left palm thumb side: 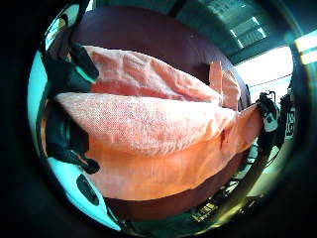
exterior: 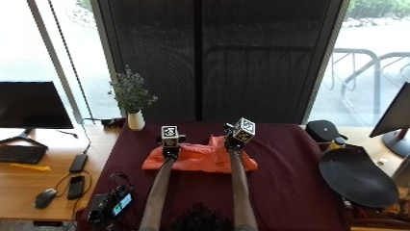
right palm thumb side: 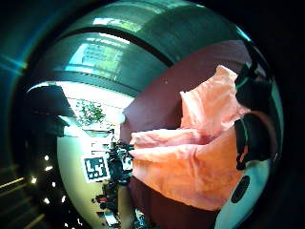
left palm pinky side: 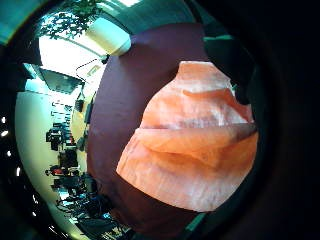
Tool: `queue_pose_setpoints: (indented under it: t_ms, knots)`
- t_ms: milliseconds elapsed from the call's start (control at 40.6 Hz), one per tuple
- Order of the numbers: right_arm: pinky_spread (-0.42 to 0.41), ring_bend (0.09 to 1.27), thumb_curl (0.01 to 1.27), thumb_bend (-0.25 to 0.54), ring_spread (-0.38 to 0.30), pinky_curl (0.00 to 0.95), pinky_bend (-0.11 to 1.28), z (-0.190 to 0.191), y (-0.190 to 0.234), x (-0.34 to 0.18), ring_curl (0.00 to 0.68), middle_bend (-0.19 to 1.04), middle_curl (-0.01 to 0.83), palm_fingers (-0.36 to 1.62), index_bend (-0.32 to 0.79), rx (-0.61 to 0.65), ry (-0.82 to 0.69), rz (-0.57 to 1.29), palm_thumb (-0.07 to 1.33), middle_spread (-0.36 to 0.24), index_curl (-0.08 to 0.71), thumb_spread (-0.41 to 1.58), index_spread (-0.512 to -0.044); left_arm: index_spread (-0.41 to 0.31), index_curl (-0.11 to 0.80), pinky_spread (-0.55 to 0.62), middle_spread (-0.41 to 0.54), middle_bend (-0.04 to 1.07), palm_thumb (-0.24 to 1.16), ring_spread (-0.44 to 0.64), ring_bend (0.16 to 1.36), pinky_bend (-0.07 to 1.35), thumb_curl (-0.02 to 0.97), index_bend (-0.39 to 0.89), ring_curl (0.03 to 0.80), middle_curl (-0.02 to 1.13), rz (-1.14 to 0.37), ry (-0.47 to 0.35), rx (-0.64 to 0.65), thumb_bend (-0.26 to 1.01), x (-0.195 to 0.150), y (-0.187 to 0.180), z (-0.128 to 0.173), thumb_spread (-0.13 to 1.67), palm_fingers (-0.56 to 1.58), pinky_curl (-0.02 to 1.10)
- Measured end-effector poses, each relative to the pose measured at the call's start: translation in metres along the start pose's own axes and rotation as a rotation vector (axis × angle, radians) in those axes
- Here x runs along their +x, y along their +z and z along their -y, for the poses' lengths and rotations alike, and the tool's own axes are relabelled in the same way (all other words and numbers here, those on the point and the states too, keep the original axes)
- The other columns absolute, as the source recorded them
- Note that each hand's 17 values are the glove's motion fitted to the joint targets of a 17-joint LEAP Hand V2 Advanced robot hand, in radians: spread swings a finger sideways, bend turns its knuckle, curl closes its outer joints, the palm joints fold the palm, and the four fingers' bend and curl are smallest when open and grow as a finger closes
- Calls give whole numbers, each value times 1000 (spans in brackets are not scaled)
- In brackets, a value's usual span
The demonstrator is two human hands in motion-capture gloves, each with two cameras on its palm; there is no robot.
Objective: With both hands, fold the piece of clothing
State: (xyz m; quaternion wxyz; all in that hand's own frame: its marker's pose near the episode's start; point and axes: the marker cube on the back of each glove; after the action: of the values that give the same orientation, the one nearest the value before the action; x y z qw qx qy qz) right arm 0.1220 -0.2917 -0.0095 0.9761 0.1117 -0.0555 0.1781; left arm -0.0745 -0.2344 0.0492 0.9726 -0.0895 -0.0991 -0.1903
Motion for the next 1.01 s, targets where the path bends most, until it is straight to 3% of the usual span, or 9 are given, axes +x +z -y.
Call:
queue_pose_setpoints:
  t_ms: [74, 123, 221, 320, 369, 541, 713, 812, 1009]
  knots:
    - [-235, 572, 403, 34, -170, 425, 577, -20, -12, -16, 477, 314, 508, 1073, 109, -61, -88, 221, 1239, -124, 345, 1099, -230, -278, 499, 161, -318, 609, 756, -262, 465, 136, 299, 209, 420, 549, -32, 9, 208, -8, -3, -19, 6, 1314, 946, 11]
    - [-158, 514, 413, 42, -150, 427, 555, -30, -27, -13, 466, 221, 484, 864, 147, -34, -133, 243, 1244, -100, 358, 1108, -231, -229, 451, 169, -285, 528, 757, -226, 506, 240, 302, 31, 446, 542, -53, 34, 408, -9, -5, -37, 12, 1312, 742, 57]
    - [-75, 481, 419, 31, -110, 442, 584, -50, -57, 3, 472, 129, 455, 721, 137, 38, -156, 170, 1209, -69, 367, 1144, -234, -183, 402, 182, -249, 440, 753, -178, 533, 327, 305, 33, 450, 526, -82, 69, 626, -11, -7, -62, 7, 1304, 644, 103]
    - [-17, 454, 419, 0, -76, 431, 616, -69, -52, 41, 447, 101, 415, 654, 128, -32, -31, 93, 1164, -53, 348, 1175, -238, -157, 357, 188, -229, 395, 742, -146, 549, 360, 310, 40, 432, 487, -71, 91, 700, -15, -12, -67, -5, 1292, 624, 130]
    - [9, 430, 409, -35, -42, 440, 660, -77, -45, 66, 440, 102, 400, 561, 103, -49, 55, 81, 1095, -30, 338, 1186, -233, -152, 344, 191, -222, 387, 725, -136, 551, 363, 311, 56, 425, 476, -63, 102, 681, -21, -15, -59, -10, 1284, 625, 140]
    - [39, 494, 398, -38, 8, 431, 731, -114, -57, 117, 428, 147, 368, 573, 69, -36, 257, 214, 971, 29, 286, 1207, -220, -144, 321, 192, -200, 357, 647, -103, 552, 371, 308, 100, 415, 463, -98, 114, 457, -31, -19, -12, -23, 1255, 608, 177]
    - [38, 573, 387, -30, 34, 434, 785, -134, -48, 122, 439, 185, 372, 592, 34, -251, 346, 447, 881, 76, 231, 1243, -192, -137, 319, 191, -163, 296, 589, -49, 526, 397, 306, 128, 404, 453, -134, 123, 275, -26, -16, 29, -22, 1261, 570, 216]
    - [23, 635, 372, -43, 34, 431, 809, -130, -33, 141, 450, 202, 381, 633, 11, -218, 495, 335, 805, 96, 196, 1262, -183, -132, 319, 191, -142, 267, 575, -23, 508, 413, 305, 129, 396, 447, -203, 171, 159, -18, -4, 45, -25, 1276, 542, 237]
    - [-69, 809, 324, -58, -36, 431, 870, -118, 2, 137, 477, 225, 404, 778, -47, -212, 431, 445, 569, 105, 107, 1256, -170, -115, 322, 225, -80, 178, 476, 80, 471, 474, 267, 139, 387, 434, -190, 174, -122, -24, 1, 71, -34, 1404, 387, 283]
